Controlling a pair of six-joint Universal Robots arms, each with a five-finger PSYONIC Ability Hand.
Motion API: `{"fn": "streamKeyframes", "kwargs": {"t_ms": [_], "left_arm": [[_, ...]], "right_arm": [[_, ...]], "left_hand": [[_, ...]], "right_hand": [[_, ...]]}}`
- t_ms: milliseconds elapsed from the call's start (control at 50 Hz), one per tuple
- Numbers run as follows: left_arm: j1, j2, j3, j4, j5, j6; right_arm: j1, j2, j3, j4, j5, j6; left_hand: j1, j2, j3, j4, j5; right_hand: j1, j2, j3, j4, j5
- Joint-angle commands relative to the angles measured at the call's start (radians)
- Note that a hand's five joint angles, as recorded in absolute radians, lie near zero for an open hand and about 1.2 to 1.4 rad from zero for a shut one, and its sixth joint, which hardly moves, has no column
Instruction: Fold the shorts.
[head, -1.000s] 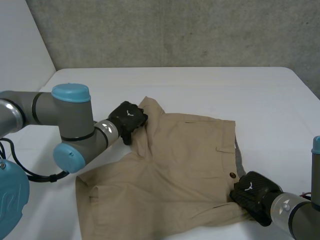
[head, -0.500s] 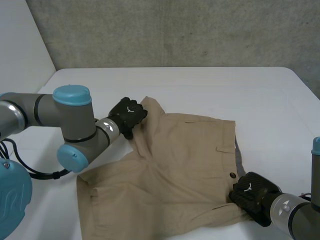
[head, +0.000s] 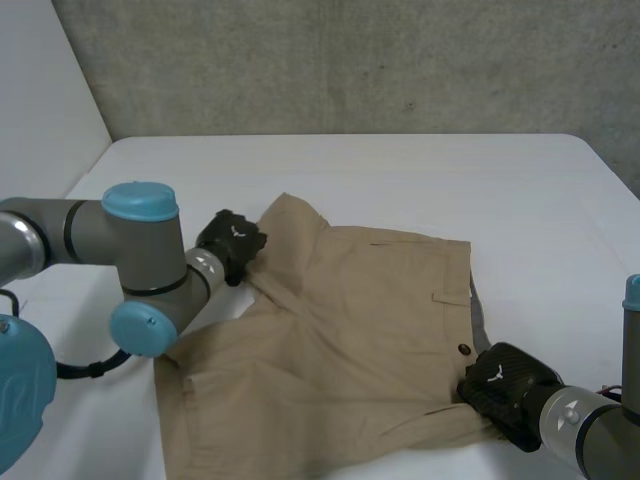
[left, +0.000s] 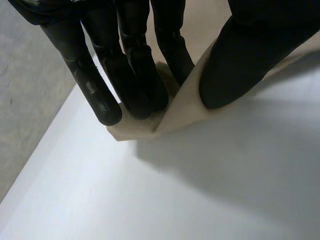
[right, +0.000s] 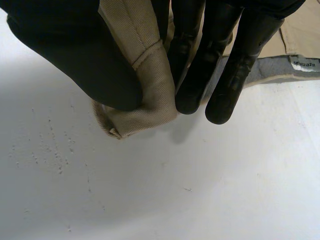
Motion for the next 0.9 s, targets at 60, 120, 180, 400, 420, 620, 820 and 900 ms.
{"fn": "streamKeyframes", "kwargs": {"t_ms": [60, 120, 180, 400, 420, 620, 820, 900], "left_arm": [[-0.005, 0.054, -0.132, 0.0, -0.148, 0.033], [-0.009, 0.066, -0.156, 0.0, -0.207, 0.03], [-0.012, 0.069, -0.167, 0.0, -0.246, 0.028], [-0.027, 0.112, -0.176, 0.0, -0.262, 0.024], [-0.027, 0.123, -0.178, 0.0, -0.263, 0.022], [0.004, 0.399, -0.29, 0.003, -0.25, -0.148], [-0.018, 0.738, -0.599, -0.122, -0.103, -0.343], [-0.044, 0.832, -0.705, -0.199, -0.027, -0.398]], "right_arm": [[0.001, 0.0, -0.001, -0.008, 0.002, 0.001], [0.001, 0.0, 0.001, -0.008, 0.002, 0.001], [0.001, 0.0, 0.002, -0.008, 0.001, 0.001], [0.001, 0.0, 0.004, -0.031, -0.001, 0.033], [0.001, 0.0, 0.004, -0.036, -0.001, 0.036], [0.001, -0.002, 0.004, -0.112, -0.001, 0.108], [0.001, -0.002, 0.002, -0.192, -0.028, 0.226], [0.001, -0.002, 0.001, -0.214, -0.042, 0.279]], "left_hand": [[0.273, 0.206, 0.21, 0.201, 0.265], [0.273, 0.206, 0.21, 0.201, 0.265], [0.273, 0.206, 0.21, 0.201, 0.265], [-0.762, -0.829, -0.825, -0.833, -0.77], [-0.76, -0.827, -0.823, -0.832, -0.768], [-0.699, -0.765, -0.762, -0.77, -0.706], [-0.499, -0.566, -0.562, -0.571, -0.507], [-0.464, -0.53, -0.527, -0.535, -0.471]], "right_hand": [[0.421, 0.224, 0.219, 0.207, 0.217], [0.421, 0.224, 0.219, 0.207, 0.217], [0.421, 0.224, 0.219, 0.207, 0.217], [0.421, 0.224, 0.219, 0.207, 0.217], [0.421, 0.224, 0.219, 0.207, 0.217], [0.421, 0.224, 0.219, 0.207, 0.217], [0.421, 0.224, 0.219, 0.207, 0.217], [0.421, 0.224, 0.219, 0.207, 0.217]]}}
